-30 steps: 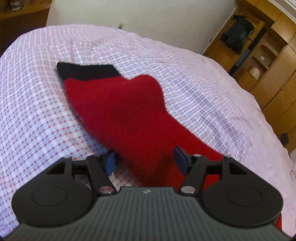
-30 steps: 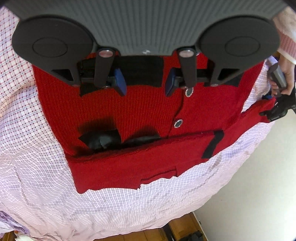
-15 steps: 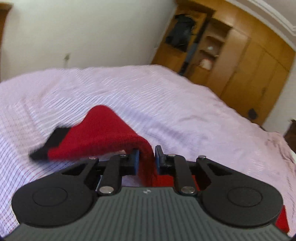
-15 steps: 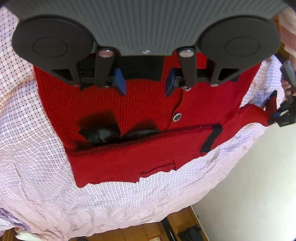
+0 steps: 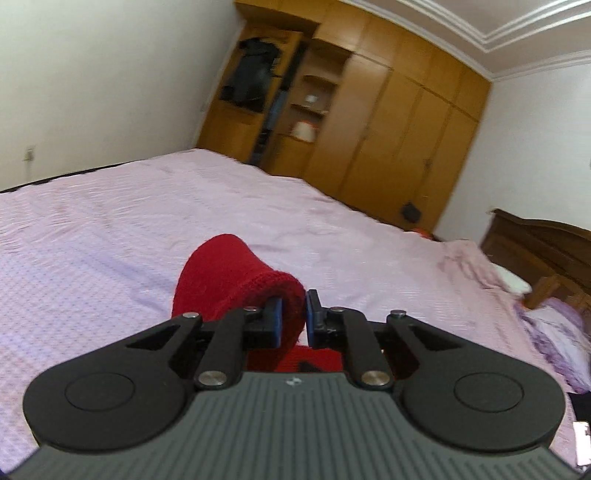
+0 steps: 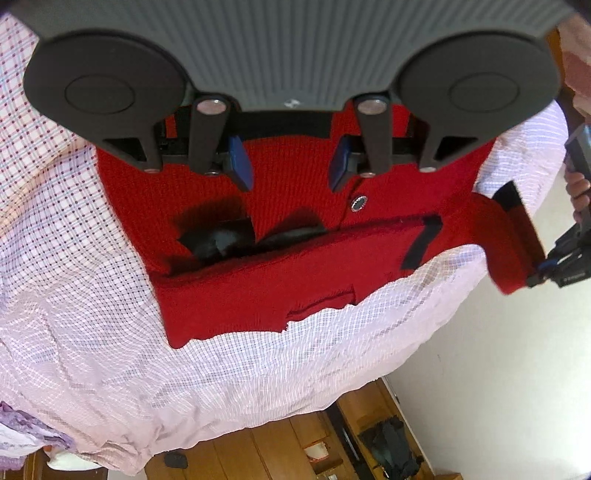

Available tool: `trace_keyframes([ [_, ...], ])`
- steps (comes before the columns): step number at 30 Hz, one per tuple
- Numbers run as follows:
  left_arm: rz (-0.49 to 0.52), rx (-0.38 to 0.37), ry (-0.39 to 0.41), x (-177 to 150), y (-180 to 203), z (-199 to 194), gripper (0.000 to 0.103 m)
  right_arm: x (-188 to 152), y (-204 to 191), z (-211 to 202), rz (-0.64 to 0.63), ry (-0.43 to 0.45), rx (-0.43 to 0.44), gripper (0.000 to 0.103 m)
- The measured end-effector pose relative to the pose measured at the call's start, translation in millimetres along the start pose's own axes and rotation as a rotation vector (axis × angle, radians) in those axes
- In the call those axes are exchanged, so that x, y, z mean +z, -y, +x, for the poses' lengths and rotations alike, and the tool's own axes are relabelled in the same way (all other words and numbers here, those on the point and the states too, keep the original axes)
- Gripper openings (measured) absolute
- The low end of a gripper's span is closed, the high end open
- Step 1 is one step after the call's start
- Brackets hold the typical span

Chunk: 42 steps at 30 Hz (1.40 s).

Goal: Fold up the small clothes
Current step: 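Lower the sleeve onto the cardigan and open the left gripper, then grasp the cardigan side edge with the right gripper and fold it inward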

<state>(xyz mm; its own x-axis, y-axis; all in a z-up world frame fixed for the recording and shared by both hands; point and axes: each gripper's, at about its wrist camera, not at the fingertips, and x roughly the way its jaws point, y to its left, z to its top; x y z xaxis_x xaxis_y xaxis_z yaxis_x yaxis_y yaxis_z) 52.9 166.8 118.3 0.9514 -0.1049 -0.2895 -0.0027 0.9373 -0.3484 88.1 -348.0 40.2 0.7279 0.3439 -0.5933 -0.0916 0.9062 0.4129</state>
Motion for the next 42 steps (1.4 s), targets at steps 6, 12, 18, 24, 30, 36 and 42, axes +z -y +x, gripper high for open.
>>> trace_keyframes([
  [6, 0.03, -0.099, -0.03, -8.0, 54.1, 26.2, 0.014, -2.0, 7.3, -0.4, 0.021, 0.009, 0.007, 0.049],
  [12, 0.081, -0.162, -0.094, -28.7, 100.8, 60.0, 0.014, -3.3, 19.4, -7.0, 0.043, 0.018, -0.007, 0.049],
  [18, 0.127, -0.186, -0.227, -68.4, 128.1, 91.8, 0.014, -3.1, 31.9, -6.6, 0.076, 0.021, -0.011, 0.05],
  [24, 0.203, -0.203, -0.403, -123.1, 131.5, 128.4, 0.015, -5.6, 37.4, -3.4, 0.093, 0.006, -0.012, 0.05],
  [30, 0.266, -0.165, -0.481, -156.8, 125.8, 135.6, 0.024, -8.3, 37.2, 0.0, 0.094, -0.008, -0.007, 0.05],
  [36, 0.282, -0.126, -0.472, -142.7, 118.4, 98.8, 0.044, -6.5, 28.8, 4.4, 0.067, -0.012, 0.01, 0.051],
  [42, 0.278, -0.02, -0.457, -126.7, 94.4, 57.0, 0.045, -3.5, 8.9, 9.5, 0.014, -0.019, 0.04, 0.051],
])
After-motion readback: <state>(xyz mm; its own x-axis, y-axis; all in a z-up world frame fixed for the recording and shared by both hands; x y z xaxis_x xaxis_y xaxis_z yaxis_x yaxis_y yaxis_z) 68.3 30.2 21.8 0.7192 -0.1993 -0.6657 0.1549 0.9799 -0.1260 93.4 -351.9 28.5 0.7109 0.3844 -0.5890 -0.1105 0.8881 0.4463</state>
